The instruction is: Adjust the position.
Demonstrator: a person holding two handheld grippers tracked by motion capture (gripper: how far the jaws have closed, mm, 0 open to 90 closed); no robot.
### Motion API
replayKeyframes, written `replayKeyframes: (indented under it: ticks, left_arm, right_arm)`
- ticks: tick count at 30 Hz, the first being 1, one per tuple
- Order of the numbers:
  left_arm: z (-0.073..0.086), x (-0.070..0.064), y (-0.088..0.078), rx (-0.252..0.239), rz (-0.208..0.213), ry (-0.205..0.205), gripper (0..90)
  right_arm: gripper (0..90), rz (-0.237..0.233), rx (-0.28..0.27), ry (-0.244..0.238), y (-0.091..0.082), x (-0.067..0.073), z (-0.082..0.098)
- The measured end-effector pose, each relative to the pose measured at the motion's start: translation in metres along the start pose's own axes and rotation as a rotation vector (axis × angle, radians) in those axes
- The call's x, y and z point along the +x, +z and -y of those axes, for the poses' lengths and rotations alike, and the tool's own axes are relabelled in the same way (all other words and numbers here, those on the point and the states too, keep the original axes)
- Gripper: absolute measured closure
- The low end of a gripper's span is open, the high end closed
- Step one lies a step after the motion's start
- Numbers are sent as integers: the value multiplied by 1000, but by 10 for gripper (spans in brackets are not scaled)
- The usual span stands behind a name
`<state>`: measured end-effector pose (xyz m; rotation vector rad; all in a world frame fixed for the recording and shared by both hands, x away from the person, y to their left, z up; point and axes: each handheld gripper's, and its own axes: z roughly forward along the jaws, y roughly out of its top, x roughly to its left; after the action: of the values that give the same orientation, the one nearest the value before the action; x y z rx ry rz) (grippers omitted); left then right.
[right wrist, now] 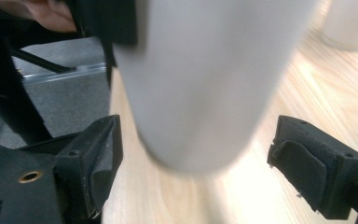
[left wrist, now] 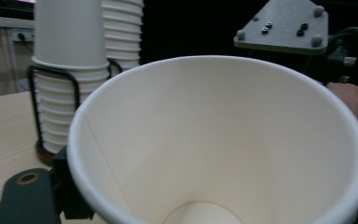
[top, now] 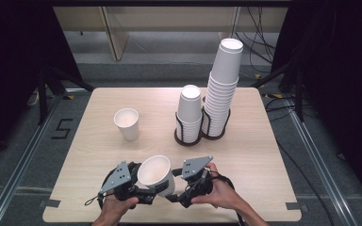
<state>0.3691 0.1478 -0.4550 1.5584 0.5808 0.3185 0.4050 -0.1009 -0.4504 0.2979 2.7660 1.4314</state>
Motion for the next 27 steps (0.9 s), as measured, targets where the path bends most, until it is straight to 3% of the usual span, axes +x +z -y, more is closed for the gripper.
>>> replayKeyframes:
  ticks: [4, 6, 11, 16, 18, 27]
  left_arm:
    - [0, 10, -4, 27, -105, 38, 156]
    - [1, 17, -6, 13, -144, 19, 154]
    - [3, 31, -13, 56, -274, 25, 154]
    - [6, 45, -18, 85, -405, 91, 153]
    - [7, 50, -20, 99, -442, 109, 152]
    - [13, 74, -29, 119, -559, 70, 151]
  right_arm:
    - [171, 45, 19, 13, -6, -5, 5]
    - [176, 60, 22, 24, -8, -7, 7]
    - [180, 88, 18, 40, -13, -11, 12]
    - [181, 107, 12, 55, -17, -14, 16]
    - [182, 121, 14, 59, -18, -15, 18]
    - [175, 152, 22, 77, -23, -18, 26]
